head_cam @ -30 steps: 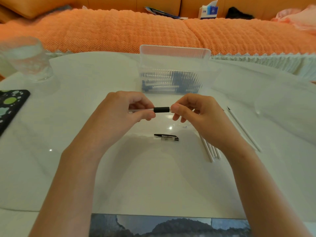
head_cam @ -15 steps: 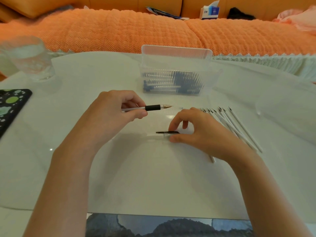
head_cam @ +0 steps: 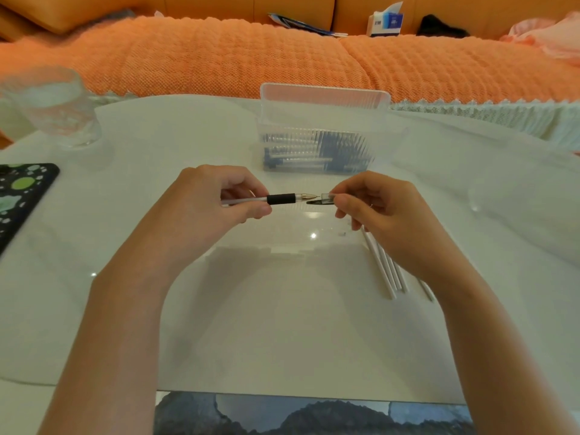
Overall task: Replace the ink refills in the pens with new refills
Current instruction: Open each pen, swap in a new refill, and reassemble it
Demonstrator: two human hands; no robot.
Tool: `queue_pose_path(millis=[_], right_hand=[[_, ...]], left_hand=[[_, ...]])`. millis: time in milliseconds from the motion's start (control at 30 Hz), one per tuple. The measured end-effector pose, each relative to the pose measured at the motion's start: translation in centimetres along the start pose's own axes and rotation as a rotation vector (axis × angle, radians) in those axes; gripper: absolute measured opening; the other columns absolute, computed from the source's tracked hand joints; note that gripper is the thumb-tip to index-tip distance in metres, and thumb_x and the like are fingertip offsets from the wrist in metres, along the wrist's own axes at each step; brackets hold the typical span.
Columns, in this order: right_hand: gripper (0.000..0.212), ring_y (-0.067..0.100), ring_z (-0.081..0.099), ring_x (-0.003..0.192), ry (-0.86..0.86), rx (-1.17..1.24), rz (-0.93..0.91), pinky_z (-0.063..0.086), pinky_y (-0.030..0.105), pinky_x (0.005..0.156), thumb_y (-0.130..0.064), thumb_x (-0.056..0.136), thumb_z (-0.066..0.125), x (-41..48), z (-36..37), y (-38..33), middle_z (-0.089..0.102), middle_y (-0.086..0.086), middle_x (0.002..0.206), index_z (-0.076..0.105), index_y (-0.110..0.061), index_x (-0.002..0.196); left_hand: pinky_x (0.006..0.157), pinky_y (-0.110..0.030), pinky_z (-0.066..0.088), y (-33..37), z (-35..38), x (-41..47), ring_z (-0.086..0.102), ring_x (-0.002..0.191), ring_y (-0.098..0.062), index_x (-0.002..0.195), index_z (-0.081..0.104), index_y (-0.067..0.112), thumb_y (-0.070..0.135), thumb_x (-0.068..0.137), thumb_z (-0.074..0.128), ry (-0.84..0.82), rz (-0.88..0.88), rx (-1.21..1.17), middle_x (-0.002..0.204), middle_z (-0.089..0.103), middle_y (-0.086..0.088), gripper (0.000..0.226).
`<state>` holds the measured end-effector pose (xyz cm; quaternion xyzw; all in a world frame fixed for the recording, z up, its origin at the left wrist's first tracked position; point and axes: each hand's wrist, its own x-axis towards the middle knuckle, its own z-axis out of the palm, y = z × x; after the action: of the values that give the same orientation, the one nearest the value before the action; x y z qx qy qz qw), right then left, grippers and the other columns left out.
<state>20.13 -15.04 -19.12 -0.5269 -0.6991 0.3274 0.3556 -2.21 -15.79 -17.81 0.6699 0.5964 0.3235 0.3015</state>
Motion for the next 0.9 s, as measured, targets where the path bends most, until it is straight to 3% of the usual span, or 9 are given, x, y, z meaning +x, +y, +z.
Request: queue_pose_path(millis=[267,533,633,733,833,900], right_hand=[[0.008,0.004,0.059,0.062,-0.021,0.039,-0.042,0.048,0.022,0.063,-0.016,0.089,0.061,0.2,0.9,-0.2,0.068,-0.007,0.074,0.068,-0.02,0.089],[0.012,0.005,0.059,0.059,0.028,0.141,-0.052,0.047,0.017,0.058,-0.006,0.087,0.062,0.4,0.7,-0.1,0.068,-0.004,0.069,0.068,-0.016,0.086],[0.011,0.004,0.059,0.059,0.036,0.145,-0.048,0.046,0.015,0.057,-0.006,0.087,0.062,0.4,1.0,-0.2,0.067,-0.005,0.069,0.068,-0.014,0.087],[0.009,0.004,0.06,0.062,0.018,0.083,-0.035,0.047,0.018,0.061,-0.01,0.09,0.06,0.5,1.3,-0.2,0.068,-0.006,0.073,0.067,-0.016,0.089],[0.011,0.005,0.063,0.069,0.039,0.038,-0.009,0.05,0.023,0.066,-0.023,0.09,0.06,0.6,1.2,-0.1,0.068,-0.008,0.083,0.066,-0.02,0.098],[0.015,0.005,0.064,0.074,0.087,0.019,0.004,0.049,0.017,0.067,-0.031,0.089,0.059,0.6,0.9,0.1,0.066,-0.011,0.088,0.064,-0.025,0.103]], left_hand=[[0.065,-0.021,0.042,0.6,1.1,0.1,0.06,0.065,-0.001,0.08,0.07,0.029,0.022,0.079,0.072,-0.051,0.018,-0.005,0.07,0.069,0.011,0.008],[0.053,-0.003,0.036,1.0,2.0,0.2,0.056,0.06,0.001,0.079,0.065,0.027,0.023,0.084,0.066,-0.07,0.041,-0.021,0.068,0.068,0.014,0.007],[0.055,-0.006,0.038,0.9,1.9,0.3,0.056,0.061,0.001,0.079,0.065,0.028,0.024,0.084,0.066,-0.067,0.038,-0.018,0.068,0.068,0.015,0.006],[0.062,-0.018,0.04,0.8,1.7,0.3,0.058,0.063,-0.001,0.081,0.065,0.028,0.025,0.084,0.067,-0.061,0.023,-0.006,0.069,0.069,0.014,0.005],[0.065,-0.023,0.042,1.0,1.8,0.4,0.059,0.066,-0.002,0.083,0.067,0.029,0.027,0.083,0.068,-0.063,0.021,0.018,0.071,0.069,0.013,0.003],[0.067,-0.024,0.041,0.9,1.9,0.5,0.058,0.07,-0.001,0.085,0.068,0.029,0.028,0.083,0.068,-0.061,0.019,0.04,0.074,0.069,0.012,0.002]])
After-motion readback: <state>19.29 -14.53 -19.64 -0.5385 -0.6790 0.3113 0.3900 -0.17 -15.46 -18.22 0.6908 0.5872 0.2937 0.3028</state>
